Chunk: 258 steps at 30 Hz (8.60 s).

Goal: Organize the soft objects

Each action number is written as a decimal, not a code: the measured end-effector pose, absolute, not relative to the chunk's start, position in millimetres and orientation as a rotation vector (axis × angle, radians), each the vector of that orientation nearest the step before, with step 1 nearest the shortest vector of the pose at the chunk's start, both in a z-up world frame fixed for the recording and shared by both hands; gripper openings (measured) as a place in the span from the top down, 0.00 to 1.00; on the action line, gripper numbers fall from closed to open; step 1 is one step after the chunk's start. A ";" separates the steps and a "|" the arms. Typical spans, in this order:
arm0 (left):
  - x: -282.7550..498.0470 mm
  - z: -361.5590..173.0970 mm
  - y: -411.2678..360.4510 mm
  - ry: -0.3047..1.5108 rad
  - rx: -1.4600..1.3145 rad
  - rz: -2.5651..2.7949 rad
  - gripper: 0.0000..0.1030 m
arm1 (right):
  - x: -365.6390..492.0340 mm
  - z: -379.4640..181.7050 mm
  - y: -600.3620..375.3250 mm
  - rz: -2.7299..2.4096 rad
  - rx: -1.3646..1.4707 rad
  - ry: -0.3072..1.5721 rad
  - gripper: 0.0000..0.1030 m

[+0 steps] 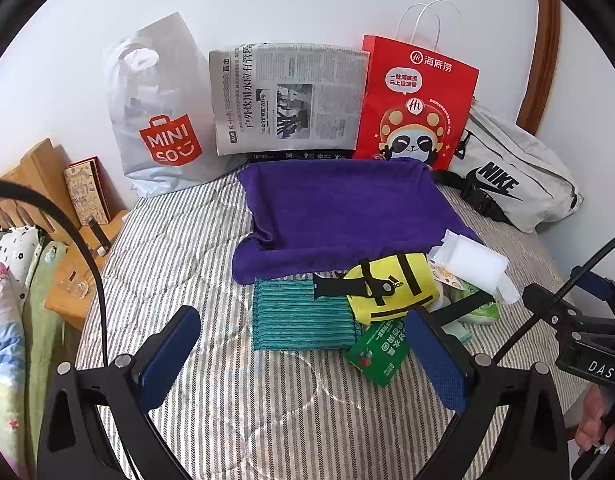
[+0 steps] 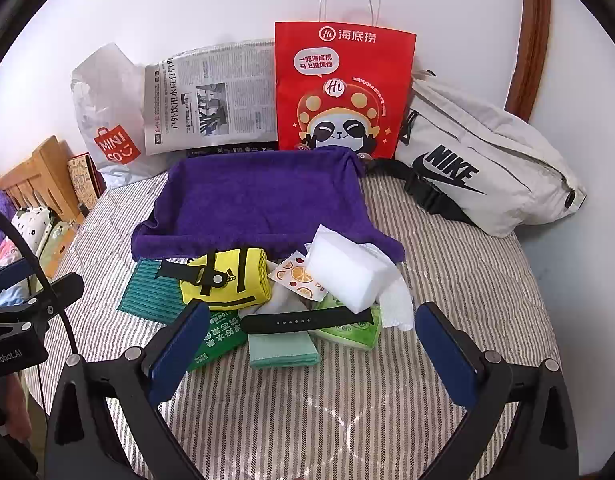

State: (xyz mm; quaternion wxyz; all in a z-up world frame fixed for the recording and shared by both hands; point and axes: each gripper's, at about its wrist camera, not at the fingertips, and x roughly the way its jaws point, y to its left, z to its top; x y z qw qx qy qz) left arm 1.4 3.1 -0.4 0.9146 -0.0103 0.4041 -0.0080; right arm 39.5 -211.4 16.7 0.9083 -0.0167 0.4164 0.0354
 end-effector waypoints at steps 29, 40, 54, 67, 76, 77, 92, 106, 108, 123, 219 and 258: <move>-0.7 3.5 3.2 0.826 -0.031 -0.029 0.00 | 36.4 13.9 -215.4 0.067 -0.015 0.854 0.01; 1.0 4.6 -1.6 0.833 -0.027 -0.031 0.00 | 35.1 15.3 -216.3 0.074 -0.003 0.850 0.01; 0.7 3.7 -2.0 0.834 -0.027 -0.033 0.00 | 34.2 15.1 -217.1 0.069 -0.002 0.848 0.01; 0.5 0.8 -0.8 0.838 -0.026 -0.032 0.00 | 35.1 14.6 -216.1 0.074 0.000 0.847 0.01; 8.0 -12.8 4.1 0.855 -0.009 -0.041 0.00 | 39.0 8.0 -220.2 0.065 0.000 0.848 0.01; 9.7 -15.4 5.3 0.863 -0.014 -0.045 0.00 | 39.4 6.7 -220.8 0.064 0.000 0.847 0.01; 55.9 -72.2 16.9 0.940 -0.114 -0.173 0.09 | 54.5 -32.9 -229.9 0.041 -0.017 0.918 0.02; 107.1 -108.5 11.0 0.995 -0.197 -0.261 0.30 | 75.0 -58.1 -235.3 0.019 -0.042 0.985 0.02; 112.2 -110.3 10.9 1.002 -0.230 -0.278 0.30 | 78.6 -62.2 -237.0 0.013 -0.043 0.996 0.02; 111.4 -112.1 7.1 1.006 -0.295 -0.376 0.85 | 87.3 -75.4 -239.6 -0.008 -0.048 1.024 0.02; 87.2 -104.8 -42.8 0.925 0.176 -0.600 0.94 | 83.6 -99.4 -248.0 -0.020 -0.059 1.072 0.02; 77.9 -88.6 -4.8 0.917 0.039 -0.558 0.96 | 88.6 -120.9 -179.2 0.106 -0.516 0.921 0.73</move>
